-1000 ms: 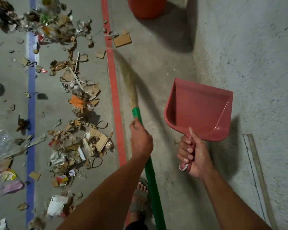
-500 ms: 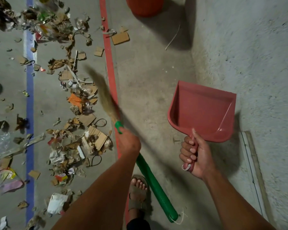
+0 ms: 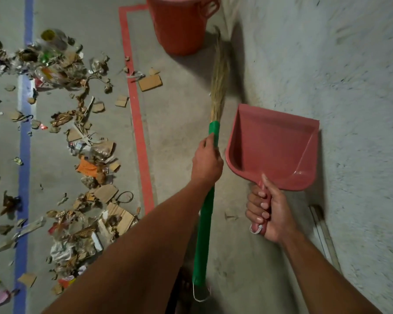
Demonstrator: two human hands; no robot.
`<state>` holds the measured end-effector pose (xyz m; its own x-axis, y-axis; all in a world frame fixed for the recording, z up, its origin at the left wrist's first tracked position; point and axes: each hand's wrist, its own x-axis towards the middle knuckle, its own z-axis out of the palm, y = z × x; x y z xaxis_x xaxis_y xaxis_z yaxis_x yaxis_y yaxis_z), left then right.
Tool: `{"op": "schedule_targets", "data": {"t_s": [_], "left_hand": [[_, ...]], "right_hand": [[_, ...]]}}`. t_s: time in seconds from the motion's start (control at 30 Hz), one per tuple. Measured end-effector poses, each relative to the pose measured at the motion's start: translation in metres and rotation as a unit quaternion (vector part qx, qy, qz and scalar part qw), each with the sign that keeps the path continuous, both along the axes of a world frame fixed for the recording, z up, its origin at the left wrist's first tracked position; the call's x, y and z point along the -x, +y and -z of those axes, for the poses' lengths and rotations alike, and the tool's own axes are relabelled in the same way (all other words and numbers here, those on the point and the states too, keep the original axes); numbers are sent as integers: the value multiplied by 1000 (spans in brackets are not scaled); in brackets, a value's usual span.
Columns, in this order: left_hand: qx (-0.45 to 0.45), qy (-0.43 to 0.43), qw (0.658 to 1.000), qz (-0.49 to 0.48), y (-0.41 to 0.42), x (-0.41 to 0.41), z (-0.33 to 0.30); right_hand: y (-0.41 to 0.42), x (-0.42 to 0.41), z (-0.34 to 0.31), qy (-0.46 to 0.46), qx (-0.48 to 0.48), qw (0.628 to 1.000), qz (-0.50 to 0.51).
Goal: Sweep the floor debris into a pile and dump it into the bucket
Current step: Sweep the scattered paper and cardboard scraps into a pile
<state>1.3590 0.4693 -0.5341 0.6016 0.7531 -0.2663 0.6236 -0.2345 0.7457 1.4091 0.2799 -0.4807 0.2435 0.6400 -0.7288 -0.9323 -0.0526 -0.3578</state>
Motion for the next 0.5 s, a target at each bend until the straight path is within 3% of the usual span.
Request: {"op": "schedule_targets", "data": {"t_s": [0.1, 0.27, 0.5], "left_hand": [[34, -19, 999, 29, 40, -45, 12], [91, 18, 994, 66, 98, -110, 47], [127, 98, 987, -12, 125, -119, 86]], "right_hand": [[15, -25, 0, 7, -17, 1000, -12], [50, -58, 10, 5, 0, 1000, -28], [91, -88, 47, 26, 42, 998, -39]]}}
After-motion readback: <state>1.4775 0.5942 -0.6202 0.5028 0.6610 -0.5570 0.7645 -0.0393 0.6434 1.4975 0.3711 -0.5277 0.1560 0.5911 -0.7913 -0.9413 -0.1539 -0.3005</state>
